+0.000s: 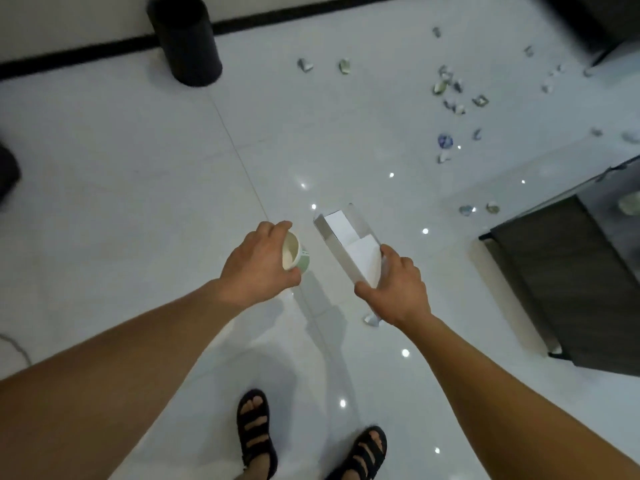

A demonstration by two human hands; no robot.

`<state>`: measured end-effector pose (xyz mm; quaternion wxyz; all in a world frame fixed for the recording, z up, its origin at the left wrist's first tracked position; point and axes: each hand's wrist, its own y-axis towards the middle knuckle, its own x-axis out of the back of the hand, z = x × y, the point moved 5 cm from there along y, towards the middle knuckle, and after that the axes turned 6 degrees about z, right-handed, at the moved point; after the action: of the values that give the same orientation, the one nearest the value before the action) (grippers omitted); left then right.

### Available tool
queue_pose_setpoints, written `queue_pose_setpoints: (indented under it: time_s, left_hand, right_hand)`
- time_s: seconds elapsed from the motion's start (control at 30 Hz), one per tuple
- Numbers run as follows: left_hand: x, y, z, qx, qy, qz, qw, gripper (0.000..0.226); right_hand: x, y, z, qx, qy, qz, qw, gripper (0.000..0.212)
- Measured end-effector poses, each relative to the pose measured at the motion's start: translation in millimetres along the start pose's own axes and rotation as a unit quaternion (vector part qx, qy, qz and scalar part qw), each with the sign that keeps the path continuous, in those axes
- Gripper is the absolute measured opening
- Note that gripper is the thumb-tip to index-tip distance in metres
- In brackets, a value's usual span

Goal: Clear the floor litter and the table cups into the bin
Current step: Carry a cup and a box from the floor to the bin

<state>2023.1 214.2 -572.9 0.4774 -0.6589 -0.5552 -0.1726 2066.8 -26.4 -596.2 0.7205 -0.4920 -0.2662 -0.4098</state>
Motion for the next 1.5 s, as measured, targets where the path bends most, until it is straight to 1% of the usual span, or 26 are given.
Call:
queue_pose_setpoints:
  time_s: [0.17,0.3,0.47,0.57,0.67,0.77,0.83,0.9,0.97,1.1,1.2,1.27,1.4,1.5]
  left_hand:
    - [138,-23,2,0.004,0.013,-0.045,0.999,0.087]
    - [216,-17,4,0.024,0.022,-0.076,0.997,0.087]
    - [280,15,-1,0.042,0.040,-0.095,0.994,0.088]
    - [315,40,1,0.073,0.035,-0.100,0.992,0.088]
    - [345,63,9,0.097,0.045,-0.097,0.990,0.088]
    - [374,84,25,0.122,0.036,-0.107,0.986,0.088]
    - [388,98,36,0.133,0.034,-0.100,0.985,0.088]
    - [405,119,51,0.143,0.038,-0.095,0.984,0.088]
    - [429,145,70,0.150,0.027,-0.106,0.983,0.088]
    - [476,208,108,0.146,0.014,-0.110,0.983,0.090]
    - [519,258,139,0.144,0.010,-0.116,0.983,0.089]
    - [546,287,157,0.144,0.005,-0.107,0.984,0.087]
    - [601,347,185,0.131,0.030,-0.104,0.985,0.084]
    - [633,397,200,0.130,0.054,-0.086,0.986,0.084]
  right_hand:
    - [84,-5,112,0.039,0.036,-0.016,0.998,0.085]
    - [134,18,185,0.091,0.054,-0.034,0.994,0.082]
    - [170,66,251,0.146,0.027,-0.038,0.988,0.081]
    - [185,102,282,0.167,0.005,-0.025,0.986,0.084]
    - [200,138,309,0.184,0.011,-0.013,0.983,0.087]
    - [213,175,340,0.191,0.042,0.007,0.981,0.085]
    - [217,196,362,0.196,0.036,0.025,0.980,0.085]
    - [220,220,386,0.209,0.015,0.034,0.977,0.086]
    - [223,250,414,0.218,0.006,0.034,0.975,0.086]
    - [226,314,478,0.223,-0.002,0.047,0.974,0.086]
    - [231,361,525,0.219,0.032,0.051,0.974,0.086]
    - [236,390,551,0.203,0.054,0.058,0.976,0.087]
    - [245,448,598,0.182,0.071,0.058,0.979,0.091]
    - [247,491,627,0.179,0.074,0.067,0.979,0.088]
